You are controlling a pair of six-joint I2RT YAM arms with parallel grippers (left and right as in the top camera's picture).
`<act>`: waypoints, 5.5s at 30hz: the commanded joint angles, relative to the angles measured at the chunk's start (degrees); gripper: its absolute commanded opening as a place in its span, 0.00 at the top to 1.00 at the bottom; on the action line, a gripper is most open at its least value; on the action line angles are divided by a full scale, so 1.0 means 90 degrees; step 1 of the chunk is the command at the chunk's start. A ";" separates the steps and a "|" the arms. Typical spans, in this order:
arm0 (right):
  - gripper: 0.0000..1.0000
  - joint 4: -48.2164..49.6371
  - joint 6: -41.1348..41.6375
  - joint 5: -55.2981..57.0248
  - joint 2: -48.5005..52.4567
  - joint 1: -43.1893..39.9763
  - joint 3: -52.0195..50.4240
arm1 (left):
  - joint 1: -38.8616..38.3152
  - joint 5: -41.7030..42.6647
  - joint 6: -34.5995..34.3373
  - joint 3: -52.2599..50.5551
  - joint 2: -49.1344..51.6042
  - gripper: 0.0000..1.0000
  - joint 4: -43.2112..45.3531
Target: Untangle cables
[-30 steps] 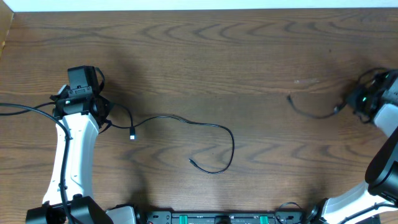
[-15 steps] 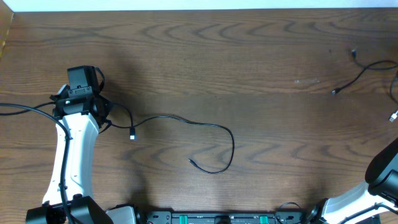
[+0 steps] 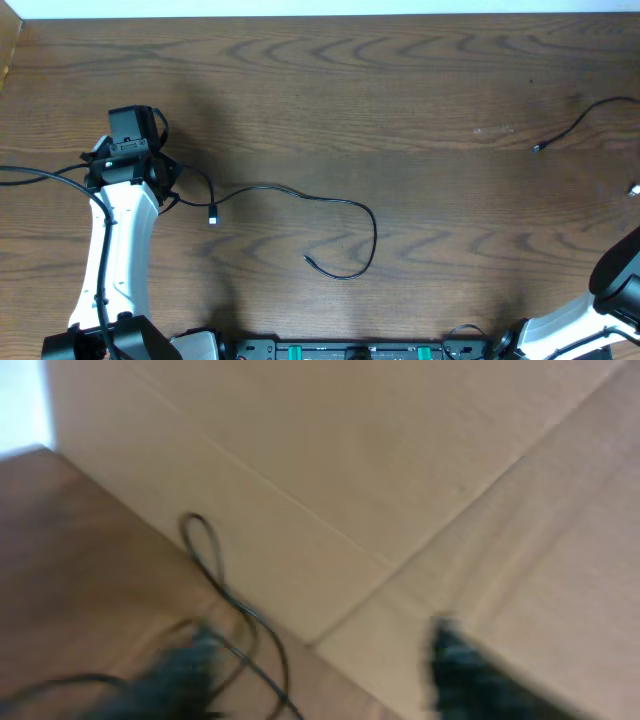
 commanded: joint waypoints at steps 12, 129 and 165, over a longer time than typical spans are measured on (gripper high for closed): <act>0.01 -0.1724 0.0420 -0.2059 0.0007 -0.0012 0.0085 | 0.0019 -0.0034 0.0085 -0.0015 0.0049 0.92 -0.0007; 0.99 0.2375 -0.2217 0.0855 -0.0636 0.4408 0.0102 | 0.0022 0.2341 -0.0002 -0.0015 -0.0262 0.20 -0.1258; 0.99 0.0964 -0.0442 -0.1154 -0.0619 0.1319 0.0100 | 0.0019 0.2334 -0.0010 -0.0015 -0.0262 0.20 -0.1039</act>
